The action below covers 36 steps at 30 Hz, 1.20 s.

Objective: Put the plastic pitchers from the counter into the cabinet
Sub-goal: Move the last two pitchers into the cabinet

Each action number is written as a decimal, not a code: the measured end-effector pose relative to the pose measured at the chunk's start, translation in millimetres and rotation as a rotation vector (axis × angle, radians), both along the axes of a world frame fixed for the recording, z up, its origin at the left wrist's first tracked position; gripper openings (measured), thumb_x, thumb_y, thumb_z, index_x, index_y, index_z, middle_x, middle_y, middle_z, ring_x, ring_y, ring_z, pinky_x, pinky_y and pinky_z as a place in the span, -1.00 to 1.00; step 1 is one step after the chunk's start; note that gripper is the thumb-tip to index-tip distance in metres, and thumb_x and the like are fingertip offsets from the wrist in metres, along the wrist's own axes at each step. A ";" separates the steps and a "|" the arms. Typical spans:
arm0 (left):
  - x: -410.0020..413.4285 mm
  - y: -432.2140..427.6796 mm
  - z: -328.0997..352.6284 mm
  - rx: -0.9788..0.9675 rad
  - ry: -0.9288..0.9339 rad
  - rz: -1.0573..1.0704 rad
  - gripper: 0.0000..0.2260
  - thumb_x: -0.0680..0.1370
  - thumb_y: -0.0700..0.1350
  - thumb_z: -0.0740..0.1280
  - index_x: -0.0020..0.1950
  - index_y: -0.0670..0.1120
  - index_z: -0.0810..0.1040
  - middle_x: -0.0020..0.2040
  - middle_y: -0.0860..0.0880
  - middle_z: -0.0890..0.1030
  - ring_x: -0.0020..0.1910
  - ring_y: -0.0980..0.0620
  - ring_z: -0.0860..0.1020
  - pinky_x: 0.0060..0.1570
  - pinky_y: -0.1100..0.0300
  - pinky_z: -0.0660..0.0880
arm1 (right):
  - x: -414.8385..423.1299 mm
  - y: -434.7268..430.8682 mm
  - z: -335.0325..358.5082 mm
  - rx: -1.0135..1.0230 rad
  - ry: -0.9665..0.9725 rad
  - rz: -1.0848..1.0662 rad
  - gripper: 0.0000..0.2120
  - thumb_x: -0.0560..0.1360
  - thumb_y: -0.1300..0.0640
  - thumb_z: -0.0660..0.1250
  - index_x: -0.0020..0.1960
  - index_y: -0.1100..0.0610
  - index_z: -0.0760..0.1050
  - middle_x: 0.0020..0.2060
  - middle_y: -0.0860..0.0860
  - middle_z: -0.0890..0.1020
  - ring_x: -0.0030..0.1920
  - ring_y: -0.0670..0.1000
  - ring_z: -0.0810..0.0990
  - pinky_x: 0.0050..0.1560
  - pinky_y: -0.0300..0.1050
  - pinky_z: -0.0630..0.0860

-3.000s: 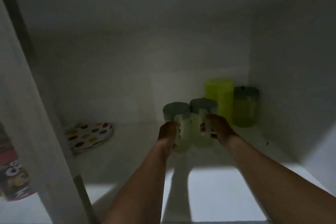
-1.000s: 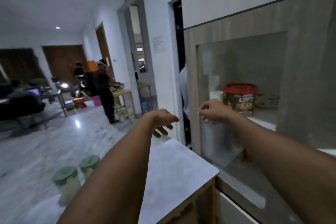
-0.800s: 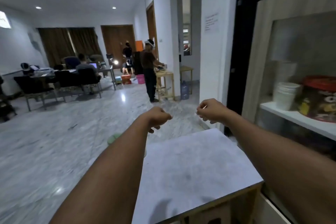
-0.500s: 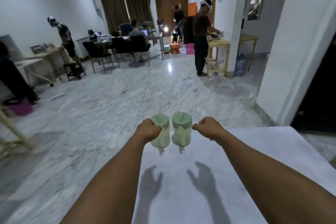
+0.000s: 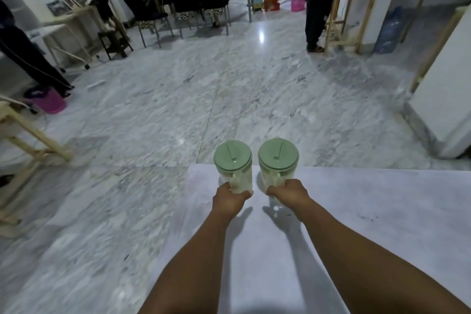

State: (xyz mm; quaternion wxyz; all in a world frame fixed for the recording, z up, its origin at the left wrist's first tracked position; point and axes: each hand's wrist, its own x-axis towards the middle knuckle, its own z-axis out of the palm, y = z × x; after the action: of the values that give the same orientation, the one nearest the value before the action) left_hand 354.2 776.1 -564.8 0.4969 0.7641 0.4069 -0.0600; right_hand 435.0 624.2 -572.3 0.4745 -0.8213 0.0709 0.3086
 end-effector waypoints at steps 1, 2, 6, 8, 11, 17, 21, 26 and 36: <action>4.1 -2.1 -0.3 -0.010 -0.008 0.024 -0.55 0.37 0.08 0.54 0.21 -0.04 0.65 0.13 -0.05 0.70 0.13 -0.13 0.63 0.21 -0.05 0.56 | 2.1 -0.5 2.0 -0.010 -0.019 -0.005 -0.52 0.31 0.01 0.47 0.15 0.23 0.57 0.02 0.16 0.66 0.02 0.17 0.63 0.02 0.00 0.58; 8.0 -4.1 -0.6 -0.013 -0.017 0.048 -0.60 0.40 0.04 0.51 0.20 -0.05 0.66 0.11 -0.07 0.70 0.13 -0.15 0.63 0.20 -0.05 0.56 | 4.3 -2.1 3.7 -0.024 -0.039 -0.016 -0.57 0.36 0.05 0.45 0.16 0.24 0.56 0.03 0.17 0.64 0.05 0.19 0.62 0.03 -0.01 0.57; 13.2 -12.0 13.5 -0.033 -0.042 0.108 -0.71 0.45 -0.05 0.42 0.11 -0.16 0.65 0.01 -0.13 0.71 0.04 -0.18 0.65 0.07 0.02 0.59 | 10.7 -21.4 20.8 -0.003 -0.064 -0.067 -0.63 0.37 0.09 0.40 0.08 0.30 0.58 -0.06 0.19 0.68 -0.05 0.17 0.65 -0.12 -0.07 0.52; 11.9 -16.2 29.2 -0.081 -0.076 0.082 -0.74 0.48 -0.05 0.38 0.05 -0.20 0.65 -0.15 -0.12 0.72 -0.10 -0.15 0.70 -0.04 0.06 0.60 | 8.7 -37.8 38.5 0.025 -0.067 -0.084 -0.69 0.37 0.11 0.38 0.00 0.32 0.60 -0.22 0.18 0.70 -0.22 0.14 0.69 -0.21 -0.10 0.51; 4.6 -28.4 66.8 -0.179 -0.084 -0.007 -0.82 0.54 -0.10 0.35 -0.01 -0.21 0.53 -0.28 -0.12 0.60 -0.39 -0.10 0.61 -0.32 0.13 0.51 | -3.7 -67.4 72.6 0.054 -0.086 -0.143 -0.81 0.39 0.17 0.38 -0.11 0.30 0.50 -0.36 0.17 0.60 -0.40 0.16 0.66 -0.35 -0.09 0.48; -32.8 -86.7 144.4 -0.199 -0.141 -0.226 -0.88 0.53 -0.16 0.36 -0.09 -0.18 0.46 -0.39 -0.10 0.46 -0.57 0.00 0.39 -0.47 0.23 0.42 | -68.8 -157.3 152.9 0.067 -0.210 -0.292 -0.84 0.43 0.23 0.36 -0.19 0.22 0.37 -0.40 0.15 0.49 -0.51 0.07 0.44 -0.42 -0.14 0.40; -76.9 -155.1 193.8 -0.204 -0.269 -0.415 -0.88 0.54 -0.18 0.35 -0.10 -0.19 0.43 -0.38 -0.12 0.42 -0.54 -0.01 0.33 -0.45 0.21 0.33 | -148.0 -237.7 206.4 0.075 -0.340 -0.435 -0.81 0.42 0.22 0.36 -0.20 0.16 0.32 -0.44 0.12 0.44 -0.54 0.03 0.36 -0.47 -0.23 0.29; -151.1 -262.4 249.3 -0.235 -0.363 -0.716 -0.86 0.55 -0.16 0.36 -0.06 -0.19 0.45 -0.34 -0.13 0.40 -0.53 0.02 0.29 -0.50 0.20 0.27 | -277.1 -349.3 259.5 -0.012 -0.451 -0.609 -0.83 0.38 0.19 0.37 -0.15 0.15 0.36 -0.46 0.08 0.41 -0.56 -0.01 0.29 -0.50 -0.24 0.22; -314.9 -553.7 356.7 -0.342 -0.483 -1.343 -0.81 0.53 -0.09 0.42 -0.16 -0.16 0.50 -0.44 -0.08 0.39 -0.57 0.05 0.29 -0.55 0.29 0.27 | -569.8 -590.1 382.3 -0.328 -0.577 -1.123 -0.84 0.40 0.14 0.35 -0.23 0.17 0.40 -0.47 0.09 0.39 -0.57 0.00 0.27 -0.51 -0.26 0.21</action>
State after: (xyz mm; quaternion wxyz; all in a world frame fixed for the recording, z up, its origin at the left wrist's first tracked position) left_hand 39.3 222.4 -208.0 0.5412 0.7524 -0.2850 -0.2444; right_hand -134.8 34.1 -190.0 0.4322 -0.7709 0.4051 -0.2342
